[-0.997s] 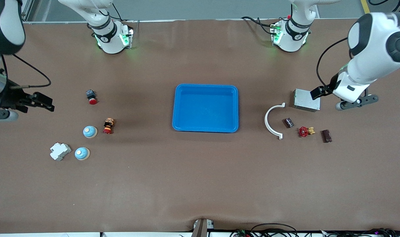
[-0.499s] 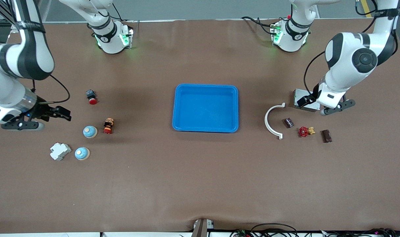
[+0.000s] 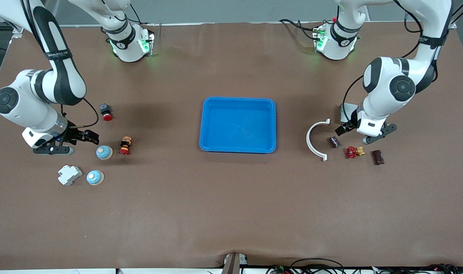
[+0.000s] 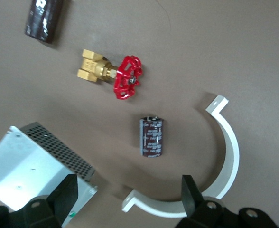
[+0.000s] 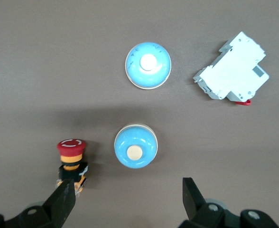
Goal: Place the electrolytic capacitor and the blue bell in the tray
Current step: 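Grasp a blue dome button with the right gripper while the left gripper grasps a capacitor, then carry the button and capacitor to the blue tray with both grippers, then open both grippers to release the button and capacitor in the tray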
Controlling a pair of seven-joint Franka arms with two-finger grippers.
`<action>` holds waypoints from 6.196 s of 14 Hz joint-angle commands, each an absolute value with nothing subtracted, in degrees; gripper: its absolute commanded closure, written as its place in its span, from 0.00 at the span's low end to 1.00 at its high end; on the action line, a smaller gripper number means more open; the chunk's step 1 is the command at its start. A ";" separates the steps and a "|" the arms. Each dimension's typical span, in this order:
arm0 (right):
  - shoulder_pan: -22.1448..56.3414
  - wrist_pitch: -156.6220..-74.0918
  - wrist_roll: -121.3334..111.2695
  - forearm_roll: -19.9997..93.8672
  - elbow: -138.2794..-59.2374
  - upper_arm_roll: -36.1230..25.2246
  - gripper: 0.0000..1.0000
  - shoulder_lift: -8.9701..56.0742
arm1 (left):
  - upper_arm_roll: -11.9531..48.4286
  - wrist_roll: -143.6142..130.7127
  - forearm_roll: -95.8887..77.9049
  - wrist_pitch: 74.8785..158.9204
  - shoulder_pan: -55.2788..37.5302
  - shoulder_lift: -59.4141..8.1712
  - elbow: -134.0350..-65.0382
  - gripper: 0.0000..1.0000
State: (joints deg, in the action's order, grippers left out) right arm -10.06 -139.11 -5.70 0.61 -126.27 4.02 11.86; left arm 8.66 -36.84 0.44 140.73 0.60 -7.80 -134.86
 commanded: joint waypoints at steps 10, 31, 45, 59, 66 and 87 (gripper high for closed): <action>-10.99 -155.12 -6.33 1.32 -127.97 4.66 0.00 23.46 | 8.88 -42.54 -0.35 152.83 0.26 -17.49 -134.74 0.18; -4.49 -134.93 5.97 1.41 -127.36 5.45 1.00 12.41 | 8.79 -42.54 -0.26 152.16 0.53 -15.75 -134.47 1.00; 23.36 -127.53 52.17 1.67 -124.63 5.54 1.00 3.34 | 16.77 -57.72 0.00 129.39 -0.26 -9.49 -123.76 1.00; 38.49 -136.49 80.32 0.70 -119.63 5.45 1.00 14.31 | 22.85 -87.70 0.35 126.83 -13.00 -25.74 -109.00 1.00; 42.80 -142.38 89.72 -2.36 -116.73 5.27 1.00 22.40 | 22.59 -97.90 0.44 127.18 -18.44 -32.16 -106.35 1.00; 46.49 -145.72 101.16 -10.63 -110.39 4.83 1.00 34.45 | 22.32 -82.49 8.70 108.38 -10.13 -17.59 -103.89 0.00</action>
